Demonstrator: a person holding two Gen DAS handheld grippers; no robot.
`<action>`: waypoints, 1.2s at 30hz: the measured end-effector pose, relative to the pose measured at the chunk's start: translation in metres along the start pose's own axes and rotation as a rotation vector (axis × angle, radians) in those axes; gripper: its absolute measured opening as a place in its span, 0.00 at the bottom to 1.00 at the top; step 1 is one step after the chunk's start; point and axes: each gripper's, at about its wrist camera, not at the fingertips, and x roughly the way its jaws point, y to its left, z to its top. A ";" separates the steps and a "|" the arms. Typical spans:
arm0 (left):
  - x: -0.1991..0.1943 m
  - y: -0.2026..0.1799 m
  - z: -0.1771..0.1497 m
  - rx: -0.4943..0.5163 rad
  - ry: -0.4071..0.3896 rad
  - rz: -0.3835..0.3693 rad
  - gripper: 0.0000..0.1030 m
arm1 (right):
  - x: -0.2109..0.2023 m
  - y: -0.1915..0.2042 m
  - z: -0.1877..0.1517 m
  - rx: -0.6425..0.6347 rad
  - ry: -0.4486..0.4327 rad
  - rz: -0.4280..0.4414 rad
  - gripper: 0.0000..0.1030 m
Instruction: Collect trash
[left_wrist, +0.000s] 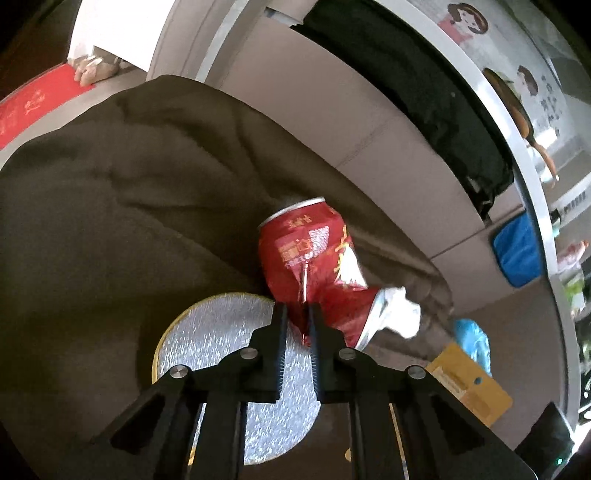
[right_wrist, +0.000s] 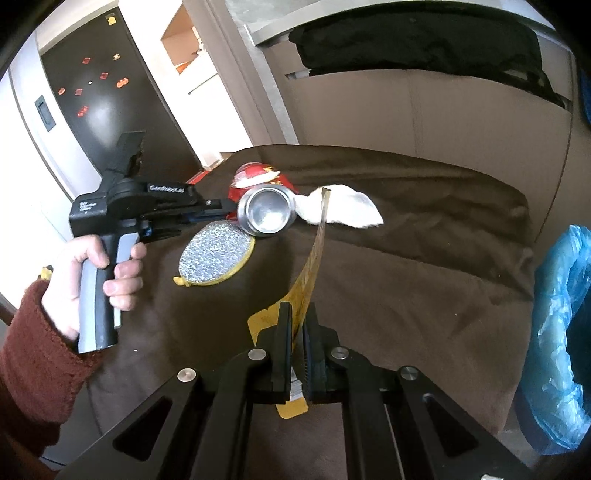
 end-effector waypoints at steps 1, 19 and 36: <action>-0.001 0.002 -0.003 0.004 0.003 -0.001 0.10 | 0.001 -0.001 0.000 0.003 0.003 0.001 0.07; -0.055 0.007 -0.023 0.159 -0.089 0.118 0.29 | 0.056 0.006 0.036 0.064 0.026 0.035 0.06; -0.037 0.075 -0.024 -0.046 -0.076 0.027 0.40 | -0.007 -0.013 0.021 0.001 -0.051 -0.089 0.02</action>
